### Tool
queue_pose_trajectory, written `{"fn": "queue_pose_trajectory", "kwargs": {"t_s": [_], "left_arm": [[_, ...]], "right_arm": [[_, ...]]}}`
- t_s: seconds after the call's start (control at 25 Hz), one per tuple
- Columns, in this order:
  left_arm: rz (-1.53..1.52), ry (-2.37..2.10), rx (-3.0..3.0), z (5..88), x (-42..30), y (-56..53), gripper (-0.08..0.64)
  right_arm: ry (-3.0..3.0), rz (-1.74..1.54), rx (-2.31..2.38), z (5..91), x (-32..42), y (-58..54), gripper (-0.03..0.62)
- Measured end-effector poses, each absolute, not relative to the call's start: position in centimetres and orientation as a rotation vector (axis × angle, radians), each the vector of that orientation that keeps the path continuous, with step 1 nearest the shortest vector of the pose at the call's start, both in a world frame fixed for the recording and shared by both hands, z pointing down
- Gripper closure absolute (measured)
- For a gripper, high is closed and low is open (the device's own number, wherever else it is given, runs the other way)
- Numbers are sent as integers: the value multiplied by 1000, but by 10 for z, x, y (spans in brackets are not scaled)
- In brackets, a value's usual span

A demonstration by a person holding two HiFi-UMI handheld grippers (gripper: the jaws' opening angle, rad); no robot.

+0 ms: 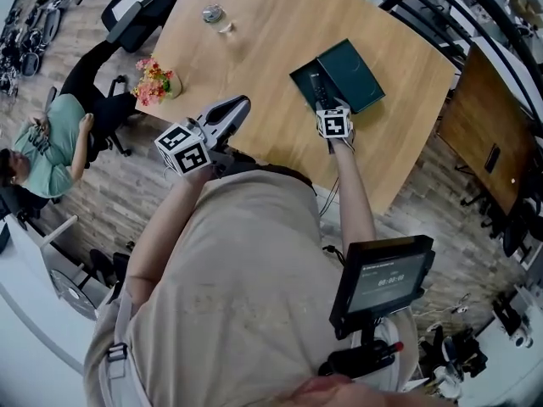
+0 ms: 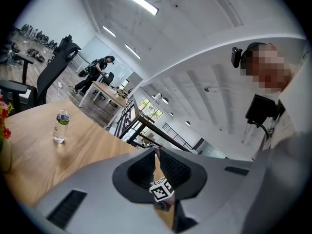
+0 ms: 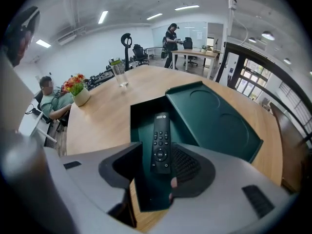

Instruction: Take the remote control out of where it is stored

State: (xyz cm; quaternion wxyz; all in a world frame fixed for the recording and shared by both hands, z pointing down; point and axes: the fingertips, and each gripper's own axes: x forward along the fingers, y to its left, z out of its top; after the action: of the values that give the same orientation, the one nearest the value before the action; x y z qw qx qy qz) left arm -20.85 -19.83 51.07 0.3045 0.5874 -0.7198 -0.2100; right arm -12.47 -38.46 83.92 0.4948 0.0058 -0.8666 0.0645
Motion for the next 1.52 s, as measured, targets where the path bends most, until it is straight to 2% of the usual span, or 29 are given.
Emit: {"fn": "queue_pose_trajectory", "kwargs": {"t_s": [0.24,0.6,0.76,1.2,1.24,1.52], "left_arm": [[-511,-1840,1585,515,-196,-218,526],[-527,-1861,1538,519,-202,-201,526],[-535,-1858,1549,517,-199,-200,526],[-565,-1862,1529,523,-194,-198,526],[-565,-1863,1526,524,-193,-198,526],[-561,-1865,1537,521,-189,-199,526]], "right_arm": [[-1993,134,-14,880,-130,-382,396],[-1867,84,9,897,-130,-384,395],[-1816,43,-4,909,-132,-388,374],[-1767,13,-14,915,-135,-389,376],[-1769,9,-21,914,-134,-389,404],[-1826,105,-20,898,-130,-380,408]]}}
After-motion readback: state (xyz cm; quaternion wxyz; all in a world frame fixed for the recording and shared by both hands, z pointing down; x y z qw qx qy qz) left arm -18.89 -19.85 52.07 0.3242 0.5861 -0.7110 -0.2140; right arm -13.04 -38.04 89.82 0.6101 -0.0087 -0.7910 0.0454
